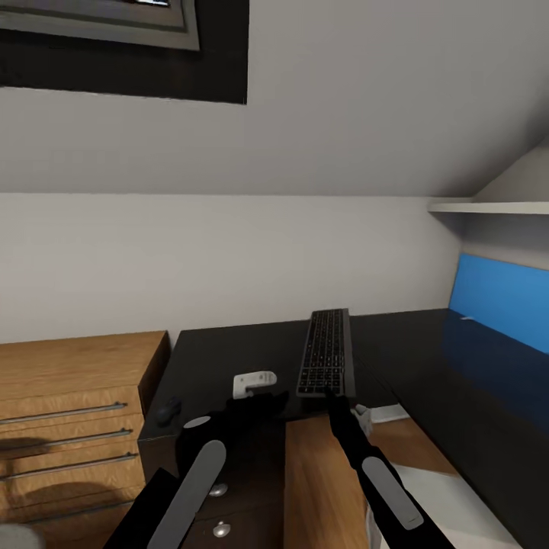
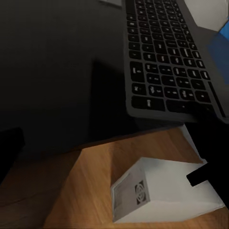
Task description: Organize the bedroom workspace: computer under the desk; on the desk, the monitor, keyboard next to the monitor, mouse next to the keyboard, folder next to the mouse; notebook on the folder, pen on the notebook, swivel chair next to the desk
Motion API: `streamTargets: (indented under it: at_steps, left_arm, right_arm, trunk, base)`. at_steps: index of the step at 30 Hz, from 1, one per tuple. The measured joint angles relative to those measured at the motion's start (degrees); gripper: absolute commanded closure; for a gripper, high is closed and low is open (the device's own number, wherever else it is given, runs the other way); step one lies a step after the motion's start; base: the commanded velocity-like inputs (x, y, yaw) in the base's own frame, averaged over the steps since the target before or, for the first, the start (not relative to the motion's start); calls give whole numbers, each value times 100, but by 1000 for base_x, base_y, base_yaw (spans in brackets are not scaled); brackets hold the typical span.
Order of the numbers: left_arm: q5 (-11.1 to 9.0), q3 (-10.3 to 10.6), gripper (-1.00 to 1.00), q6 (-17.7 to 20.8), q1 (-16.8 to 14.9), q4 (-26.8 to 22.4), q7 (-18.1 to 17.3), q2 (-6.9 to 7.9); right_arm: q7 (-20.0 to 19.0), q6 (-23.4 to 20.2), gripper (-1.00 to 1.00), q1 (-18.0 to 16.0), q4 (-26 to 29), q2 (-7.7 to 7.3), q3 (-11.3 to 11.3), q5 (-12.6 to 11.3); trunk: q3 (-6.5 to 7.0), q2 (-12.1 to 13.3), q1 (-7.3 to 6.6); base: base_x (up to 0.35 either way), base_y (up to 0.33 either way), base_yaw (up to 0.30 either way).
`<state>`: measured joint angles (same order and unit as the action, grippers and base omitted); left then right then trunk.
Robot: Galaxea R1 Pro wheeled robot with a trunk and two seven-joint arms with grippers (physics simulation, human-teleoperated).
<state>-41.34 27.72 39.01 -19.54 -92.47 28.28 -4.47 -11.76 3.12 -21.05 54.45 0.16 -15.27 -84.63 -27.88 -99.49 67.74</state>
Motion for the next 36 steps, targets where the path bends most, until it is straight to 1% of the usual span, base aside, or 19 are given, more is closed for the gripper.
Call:
streamTargets:
  at_steps: [5, 10, 12, 15, 16, 18, 24, 28, 29, 31, 33, 36]
  left_arm:
    - [7, -12, -100, -27, 0, -3, 67, 121]
    - [6, -123, -100, -202, 0, -3, 83, 140]
    - [9, -152, -100, -251, 0, -3, 104, 145]
    - [9, -165, -100, -279, -1, -3, 121, 147]
    - [10, -171, -100, -288, -1, -2, 139, 148]
    - [10, -173, -100, -291, -1, -6, 163, 148]
    - [10, -176, -100, -301, 0, -11, 202, 149]
    - [11, -192, -100, -302, 0, -12, 210, 149]
    - [12, -241, -100, -299, 0, -12, 212, 149]
    - [6, -404, -100, -292, 0, -12, 212, 144]
    - [-1, -485, -100, -289, 0, -12, 210, 142]
    - [-6, -545, -100, -287, 0, -12, 209, 141]
  right_arm:
    - [4, 0, 100, 0, -22, 14, -4, 5]
    - [15, -13, 100, 0, -109, 41, -24, 2]
    - [61, -22, 100, 1, -131, 51, -70, 1]
    - [122, -32, 100, 1, -140, 56, -163, 1]
    - [150, -34, 100, 2, -149, 70, -277, 5]
    - [161, -35, 100, 2, -179, 103, -325, 0]
    - [166, -33, 100, 1, -353, 204, -366, -4]
    - [164, -36, 100, 1, -405, 226, -370, -3]
    - [163, -38, 100, 1, -413, 229, -370, -3]
    - [163, -39, 100, 1, -421, 232, -370, -3]
    - [165, -40, 100, 1, -423, 233, -368, -5]
    - [173, -40, 100, 1, -431, 233, -360, -14]
  trunk:
    - [25, 0, 0]
    - [49, 0, 1]
    - [56, 0, 2]
    - [65, 0, 3]
    - [67, 1, 3]
    - [72, 1, 3]
    - [86, 1, 4]
    - [92, 0, 4]
    - [92, 0, 3]
    - [93, 0, 1]
    - [93, 0, 1]
    - [93, 0, 0]
  base:
    - [0, 0, 232]
    - [-31, 3, 239]
    - [-143, 66, 252]
    - [-234, 139, 259]
    - [-271, 170, 262]
    - [-280, 167, 263]
    - [-310, 102, 264]
    - [-308, 21, 268]
    - [-163, 7, 270]
    - [-94, 4, 271]
    - [-48, 2, 272]
    - [-19, 1, 276]
